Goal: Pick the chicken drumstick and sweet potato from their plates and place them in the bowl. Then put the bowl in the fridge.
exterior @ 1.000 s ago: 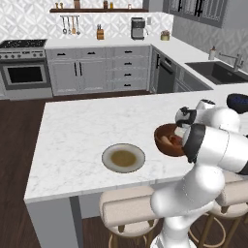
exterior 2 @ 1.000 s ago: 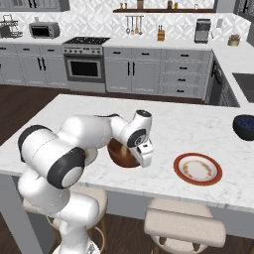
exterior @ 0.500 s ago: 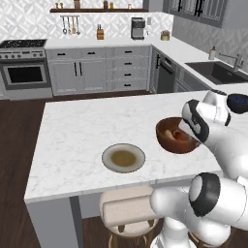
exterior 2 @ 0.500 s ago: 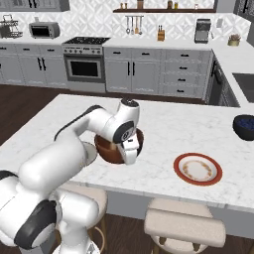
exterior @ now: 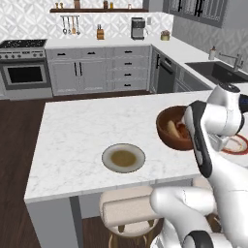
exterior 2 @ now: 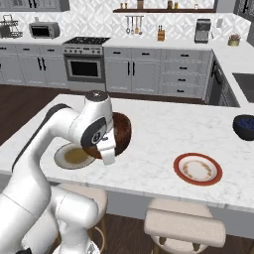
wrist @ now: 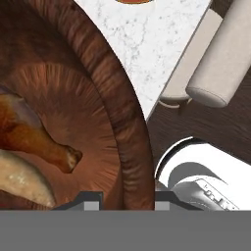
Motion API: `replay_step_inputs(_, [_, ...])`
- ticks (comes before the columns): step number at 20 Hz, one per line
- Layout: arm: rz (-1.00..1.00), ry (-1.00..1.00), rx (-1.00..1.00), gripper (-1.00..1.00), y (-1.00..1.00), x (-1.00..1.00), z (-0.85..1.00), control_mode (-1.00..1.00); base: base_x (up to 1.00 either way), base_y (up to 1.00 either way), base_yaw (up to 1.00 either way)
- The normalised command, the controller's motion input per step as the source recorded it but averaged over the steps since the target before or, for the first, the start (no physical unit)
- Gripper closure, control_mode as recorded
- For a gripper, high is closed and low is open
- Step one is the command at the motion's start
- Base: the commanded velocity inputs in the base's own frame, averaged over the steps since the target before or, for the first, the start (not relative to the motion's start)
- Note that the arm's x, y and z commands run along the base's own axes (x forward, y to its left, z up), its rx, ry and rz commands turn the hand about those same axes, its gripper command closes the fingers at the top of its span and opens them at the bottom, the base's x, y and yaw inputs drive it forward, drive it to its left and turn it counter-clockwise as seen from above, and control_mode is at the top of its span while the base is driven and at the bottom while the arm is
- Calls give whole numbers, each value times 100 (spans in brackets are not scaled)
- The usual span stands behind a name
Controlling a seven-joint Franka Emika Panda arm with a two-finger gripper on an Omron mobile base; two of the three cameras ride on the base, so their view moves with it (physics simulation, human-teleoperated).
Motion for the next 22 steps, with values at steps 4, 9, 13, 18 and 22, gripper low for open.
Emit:
replay_step_inputs(4, [0,-19,-4,100,23,-69,70,-100,0,0,0])
replay_step_inputs(9, [0,-6,0,100,8,-35,30,100,-60,14,0])
replay_step_inputs(13, [0,0,0,100,0,0,0,100,-100,76,6])
replay_step_inputs(18, [0,0,0,100,0,0,0,100,-93,100,32])
replay_step_inputs(22, [0,0,0,100,0,0,0,100,-36,100,30])
